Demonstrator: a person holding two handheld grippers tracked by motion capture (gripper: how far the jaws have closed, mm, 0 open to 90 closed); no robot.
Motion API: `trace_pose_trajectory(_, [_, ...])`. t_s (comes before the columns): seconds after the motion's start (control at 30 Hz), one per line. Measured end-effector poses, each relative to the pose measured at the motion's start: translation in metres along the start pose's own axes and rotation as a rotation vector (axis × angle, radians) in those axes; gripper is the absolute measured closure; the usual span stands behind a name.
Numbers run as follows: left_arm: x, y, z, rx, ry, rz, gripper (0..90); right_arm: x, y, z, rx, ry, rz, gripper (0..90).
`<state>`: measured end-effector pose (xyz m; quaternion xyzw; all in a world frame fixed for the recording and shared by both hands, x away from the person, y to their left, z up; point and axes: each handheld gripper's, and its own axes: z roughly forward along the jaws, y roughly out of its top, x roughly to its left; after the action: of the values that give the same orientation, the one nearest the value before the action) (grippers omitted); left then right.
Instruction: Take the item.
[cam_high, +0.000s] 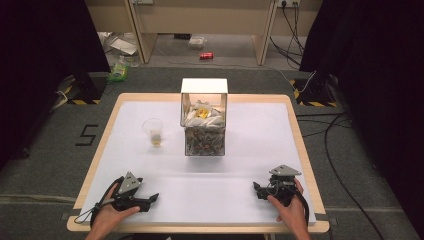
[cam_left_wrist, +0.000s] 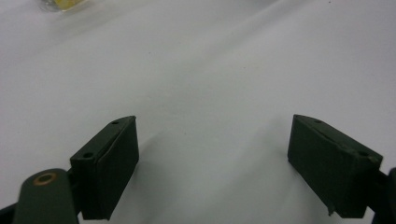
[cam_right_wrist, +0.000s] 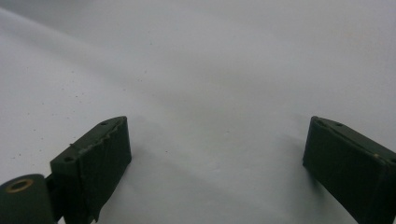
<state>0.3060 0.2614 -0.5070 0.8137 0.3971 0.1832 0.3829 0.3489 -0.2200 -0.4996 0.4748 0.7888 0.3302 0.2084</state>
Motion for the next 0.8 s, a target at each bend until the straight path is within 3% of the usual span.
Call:
trace_pose_trajectory(0.27, [-0.003,-0.009,-0.004,-0.042,0.017,-0.032,15.6,0.001,0.0,0.0,0.002,0.001,0.007,8.3])
trace_pose_trajectory(0.8, [-0.009,-0.023,-0.008,-0.121,0.057,-0.054,15.6,0.001,0.0,0.0,0.002,0.0,0.007,8.5])
